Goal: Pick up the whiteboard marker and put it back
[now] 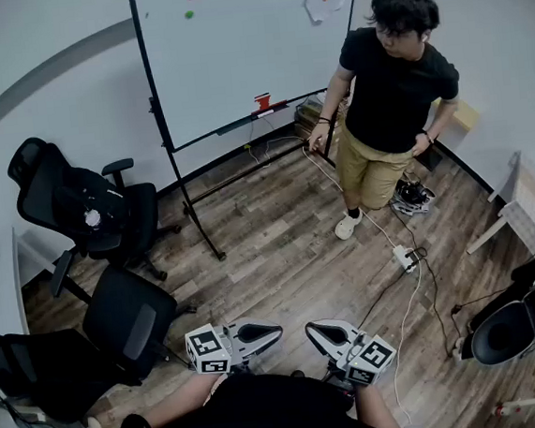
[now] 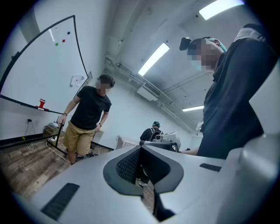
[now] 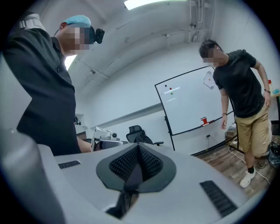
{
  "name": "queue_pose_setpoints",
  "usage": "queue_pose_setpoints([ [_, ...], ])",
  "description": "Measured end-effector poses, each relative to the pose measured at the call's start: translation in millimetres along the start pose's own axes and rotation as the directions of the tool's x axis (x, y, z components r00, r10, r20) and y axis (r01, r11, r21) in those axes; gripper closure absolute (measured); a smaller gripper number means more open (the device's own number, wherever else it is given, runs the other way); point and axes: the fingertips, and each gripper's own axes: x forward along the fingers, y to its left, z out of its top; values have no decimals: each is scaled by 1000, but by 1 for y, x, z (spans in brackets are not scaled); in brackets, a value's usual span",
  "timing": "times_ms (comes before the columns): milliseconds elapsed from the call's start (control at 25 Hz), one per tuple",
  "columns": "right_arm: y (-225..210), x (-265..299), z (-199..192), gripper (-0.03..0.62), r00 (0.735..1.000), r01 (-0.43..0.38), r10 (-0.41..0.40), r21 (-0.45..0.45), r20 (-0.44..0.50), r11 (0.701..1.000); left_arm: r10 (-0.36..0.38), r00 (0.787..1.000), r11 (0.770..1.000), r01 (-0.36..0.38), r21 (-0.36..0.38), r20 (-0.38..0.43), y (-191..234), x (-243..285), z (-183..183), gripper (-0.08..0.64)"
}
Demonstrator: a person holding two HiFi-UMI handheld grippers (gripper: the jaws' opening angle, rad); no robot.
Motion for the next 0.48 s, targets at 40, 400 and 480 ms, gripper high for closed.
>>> queue_pose_setpoints([
  [40, 1, 0, -5, 575, 1000, 2, -2, 2, -11, 1000, -7, 1000, 1000, 7, -7, 0, -1, 0, -5, 548],
  [400, 15, 5, -22, 575, 999, -8, 9, 27, -33, 1000, -38, 999, 999, 38, -16, -6, -18, -4, -10, 548],
  [480, 18, 6, -22, 575, 999, -10, 11, 20, -34, 1000, -44, 999, 999, 44, -11, 0, -19, -6, -13, 548],
])
